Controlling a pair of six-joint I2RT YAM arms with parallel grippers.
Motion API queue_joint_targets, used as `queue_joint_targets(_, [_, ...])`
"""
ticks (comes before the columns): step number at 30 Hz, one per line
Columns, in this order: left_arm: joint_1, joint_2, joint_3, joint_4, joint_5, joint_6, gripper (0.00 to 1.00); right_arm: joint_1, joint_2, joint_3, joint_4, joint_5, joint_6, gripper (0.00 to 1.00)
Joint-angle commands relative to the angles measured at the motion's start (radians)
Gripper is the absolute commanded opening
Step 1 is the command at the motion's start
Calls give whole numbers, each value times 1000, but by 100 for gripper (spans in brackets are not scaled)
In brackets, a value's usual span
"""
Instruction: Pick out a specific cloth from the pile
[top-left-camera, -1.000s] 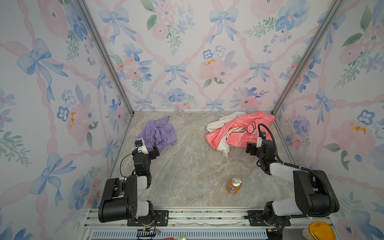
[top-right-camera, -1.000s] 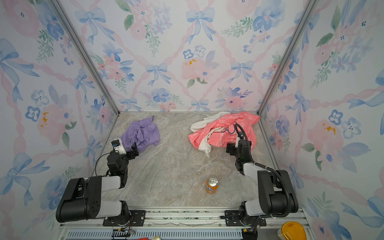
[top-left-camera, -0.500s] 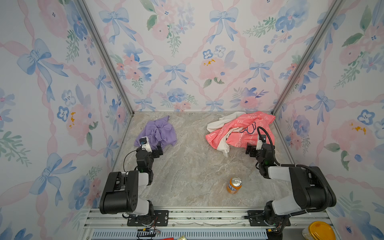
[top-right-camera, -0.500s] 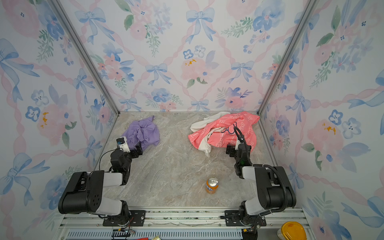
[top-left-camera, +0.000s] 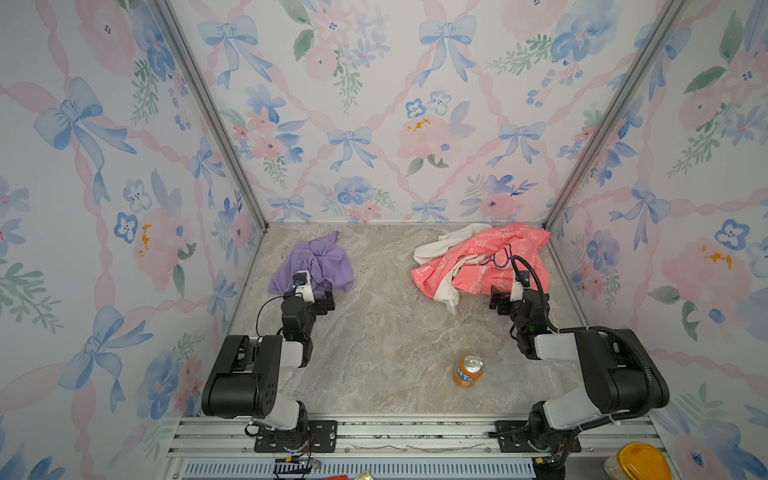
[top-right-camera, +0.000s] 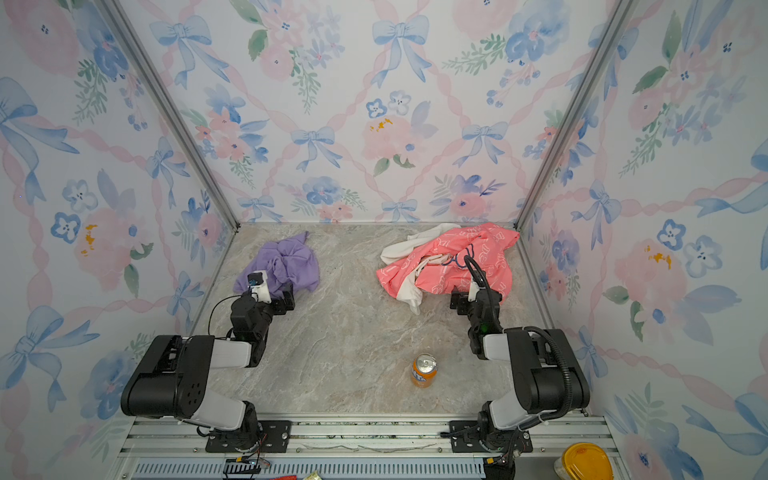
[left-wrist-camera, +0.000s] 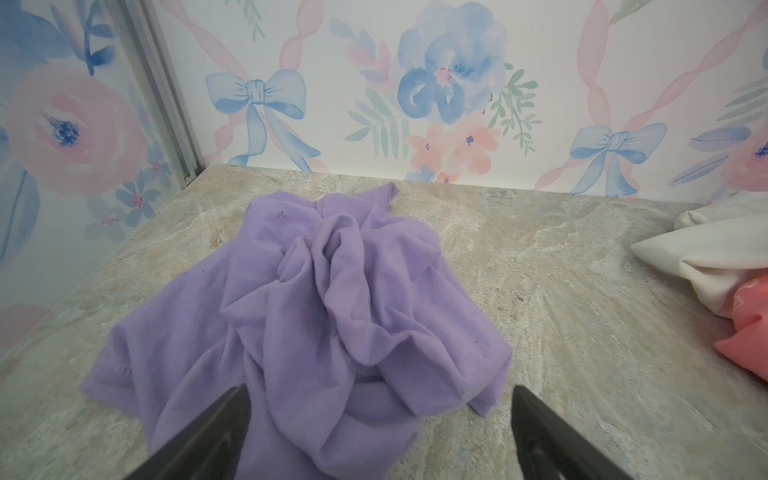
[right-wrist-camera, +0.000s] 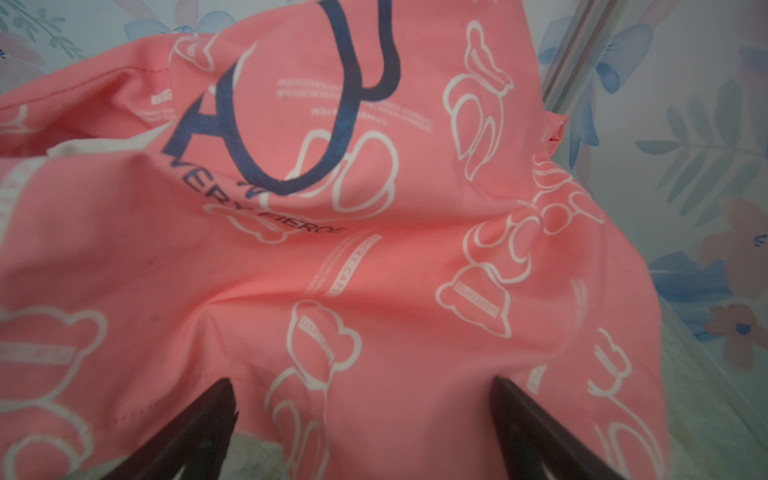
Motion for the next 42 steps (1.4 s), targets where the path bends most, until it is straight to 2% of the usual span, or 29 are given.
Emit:
queue_joint_targets(1, [-7, 10, -5, 53, 4, 35, 98, 2, 7, -4, 35, -19, -10, 97])
queue_joint_targets(8, [-39, 6, -30, 92, -39, 65, 98, 1, 7, -2, 31, -23, -9, 97])
queue_joint_targets(10, [-52, 22, -87, 194, -91, 61, 98, 0, 7, -2, 31, -24, -9, 97])
queue_joint_targets(11, [-52, 69, -140, 379, -91, 62, 98, 1, 7, -1, 30, -18, -8, 97])
queue_joint_targets(13, [-51, 28, -120, 256, -127, 42, 98, 0, 7, 2, 23, -11, -4, 97])
queue_joint_targets(16, [-62, 56, -120, 306, -152, 52, 98, 1, 7, 2, 26, -8, -5, 97])
queue_joint_targets(42, [-81, 51, -118, 299, -165, 71, 98, -2, 7, 3, 23, -14, -3, 97])
